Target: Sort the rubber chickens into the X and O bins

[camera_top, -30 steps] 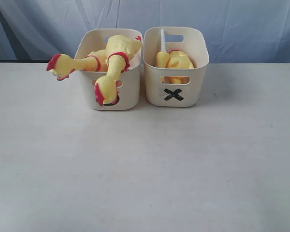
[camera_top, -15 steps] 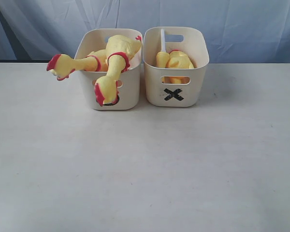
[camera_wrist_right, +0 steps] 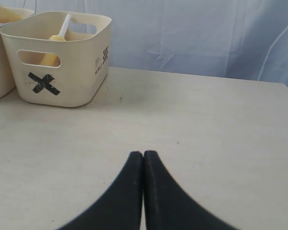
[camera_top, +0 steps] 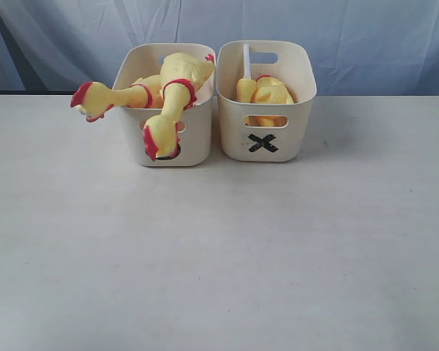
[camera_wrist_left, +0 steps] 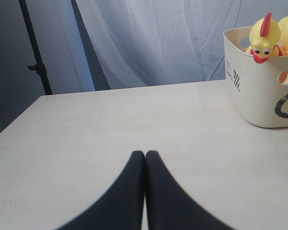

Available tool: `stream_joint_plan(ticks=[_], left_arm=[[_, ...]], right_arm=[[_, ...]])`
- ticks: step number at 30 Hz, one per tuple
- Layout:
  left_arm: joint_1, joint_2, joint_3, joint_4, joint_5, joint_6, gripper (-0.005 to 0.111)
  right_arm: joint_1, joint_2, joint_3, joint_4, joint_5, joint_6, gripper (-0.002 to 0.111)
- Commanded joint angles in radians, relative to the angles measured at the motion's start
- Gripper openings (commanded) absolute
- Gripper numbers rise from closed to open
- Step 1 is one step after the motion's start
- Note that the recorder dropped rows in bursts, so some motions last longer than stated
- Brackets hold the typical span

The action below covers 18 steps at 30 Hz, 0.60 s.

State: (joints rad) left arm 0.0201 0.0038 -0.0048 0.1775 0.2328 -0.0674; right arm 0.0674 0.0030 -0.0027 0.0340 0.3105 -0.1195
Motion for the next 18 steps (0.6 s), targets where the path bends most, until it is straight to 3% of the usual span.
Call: stream_joint_plan(ticks=[1,18], left_arm=[[0.005,-0.004,0.005,-0.001,0.000,0.000,0.000],[0.005,-0.004,0.005,-0.001,0.000,0.000,0.000]], right_arm=[[0.004,-0.003,0.003,0.002,-0.006,0.000,0.000],[0.004,-0.003,0.003,0.002,-0.006,0.000,0.000]])
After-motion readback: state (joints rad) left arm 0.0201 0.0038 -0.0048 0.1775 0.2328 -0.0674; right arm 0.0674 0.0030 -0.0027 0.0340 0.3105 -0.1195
